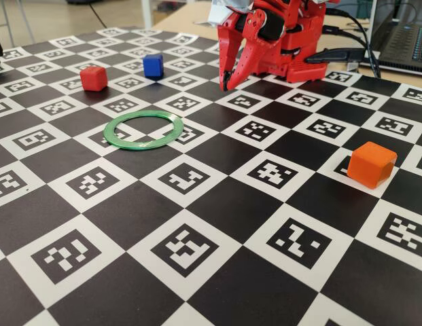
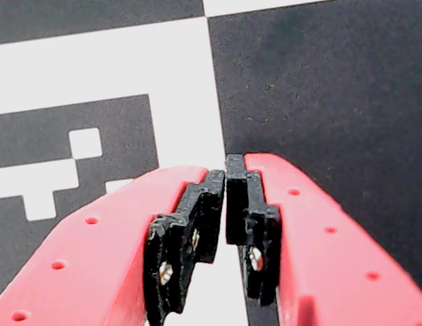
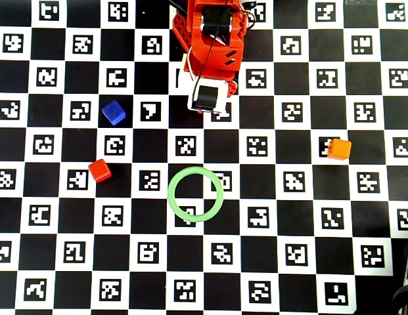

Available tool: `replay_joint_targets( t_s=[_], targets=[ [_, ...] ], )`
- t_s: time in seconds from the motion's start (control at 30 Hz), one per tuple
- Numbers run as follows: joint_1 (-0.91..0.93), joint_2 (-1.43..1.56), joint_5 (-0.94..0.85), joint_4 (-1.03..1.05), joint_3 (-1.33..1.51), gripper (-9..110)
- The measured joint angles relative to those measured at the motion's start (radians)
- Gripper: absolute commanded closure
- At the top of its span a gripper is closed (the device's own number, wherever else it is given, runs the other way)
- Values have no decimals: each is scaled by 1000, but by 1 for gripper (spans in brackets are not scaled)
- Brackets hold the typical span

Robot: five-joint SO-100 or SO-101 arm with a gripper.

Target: Grab the red cube then put it in the green circle then put the blue cube on top and finally the orange cube on top

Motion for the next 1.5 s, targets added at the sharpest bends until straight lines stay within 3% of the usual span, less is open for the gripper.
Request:
replay_joint_targets(
  t_s=[0.37, 0.77, 1.1, 1.5],
  targets=[
    [-9, -14, 83, -12, -23, 107],
    [2, -540, 331, -95, -465, 107],
    [86, -986, 497, 258, -1046, 105],
    [249, -1367, 698, 425, -1582, 94]
  ],
)
